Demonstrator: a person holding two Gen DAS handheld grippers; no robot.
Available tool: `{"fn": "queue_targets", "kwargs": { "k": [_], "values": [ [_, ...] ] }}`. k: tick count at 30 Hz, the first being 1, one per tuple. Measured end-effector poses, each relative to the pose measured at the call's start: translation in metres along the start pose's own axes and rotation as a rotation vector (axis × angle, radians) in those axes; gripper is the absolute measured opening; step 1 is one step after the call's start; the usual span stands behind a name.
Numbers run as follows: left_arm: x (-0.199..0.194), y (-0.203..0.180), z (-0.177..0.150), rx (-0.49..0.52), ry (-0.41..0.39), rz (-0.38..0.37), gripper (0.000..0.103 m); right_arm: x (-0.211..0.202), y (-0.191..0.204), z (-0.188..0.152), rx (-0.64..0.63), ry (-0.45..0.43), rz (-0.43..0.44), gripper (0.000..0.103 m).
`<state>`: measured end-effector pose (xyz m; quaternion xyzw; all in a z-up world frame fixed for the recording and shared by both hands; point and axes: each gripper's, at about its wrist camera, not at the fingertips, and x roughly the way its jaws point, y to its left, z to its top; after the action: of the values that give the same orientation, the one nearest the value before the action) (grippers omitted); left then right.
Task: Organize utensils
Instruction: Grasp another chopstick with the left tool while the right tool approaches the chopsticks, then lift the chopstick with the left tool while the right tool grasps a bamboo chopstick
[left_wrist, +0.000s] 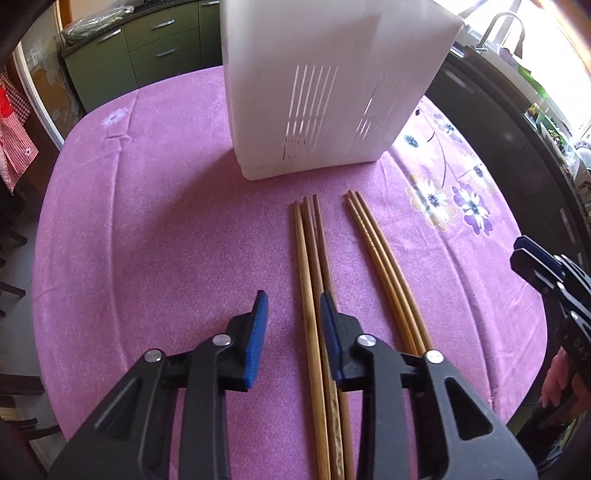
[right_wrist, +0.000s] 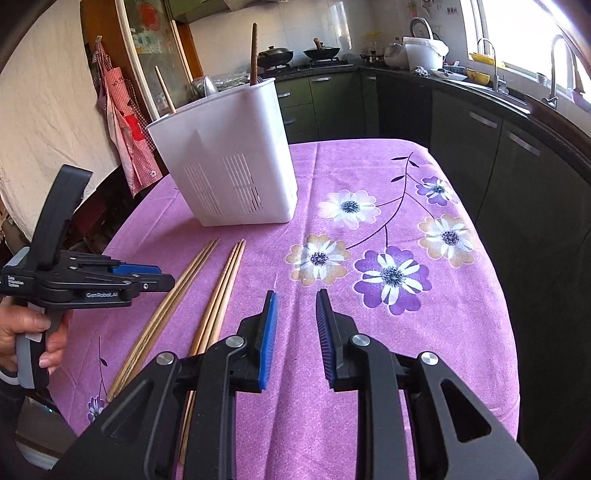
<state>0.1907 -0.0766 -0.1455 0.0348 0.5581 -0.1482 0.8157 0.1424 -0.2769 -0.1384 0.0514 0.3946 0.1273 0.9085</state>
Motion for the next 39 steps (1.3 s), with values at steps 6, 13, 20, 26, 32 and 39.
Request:
{"fn": "queue_targets", "kwargs": {
  "k": [6, 13, 20, 26, 32, 39],
  "values": [
    [0.010, -0.008, 0.006, 0.020, 0.011, 0.027, 0.024, 0.002, 0.002, 0.001, 0.003, 0.008, 0.008, 0.022],
    [0.020, -0.017, 0.016, 0.029, 0.030, 0.068, 0.018, 0.003, 0.005, 0.000, 0.005, 0.017, 0.021, 0.023],
    [0.030, -0.037, 0.025, 0.066, 0.038, 0.108, 0.018, 0.004, 0.009, 0.000, -0.001, 0.019, 0.035, 0.026],
    [0.029, -0.028, 0.033, 0.049, 0.047, 0.086, 0.008, 0.006, 0.006, -0.001, 0.009, 0.027, 0.038, 0.026],
    [0.015, -0.001, 0.034, 0.016, 0.003, 0.073, 0.007, 0.003, 0.003, 0.000, 0.011, 0.023, 0.034, 0.026],
    [-0.047, 0.011, 0.027, 0.022, -0.149, 0.051, 0.007, 0.000, 0.005, 0.002, 0.012, 0.016, 0.038, 0.026]
  ]
}}
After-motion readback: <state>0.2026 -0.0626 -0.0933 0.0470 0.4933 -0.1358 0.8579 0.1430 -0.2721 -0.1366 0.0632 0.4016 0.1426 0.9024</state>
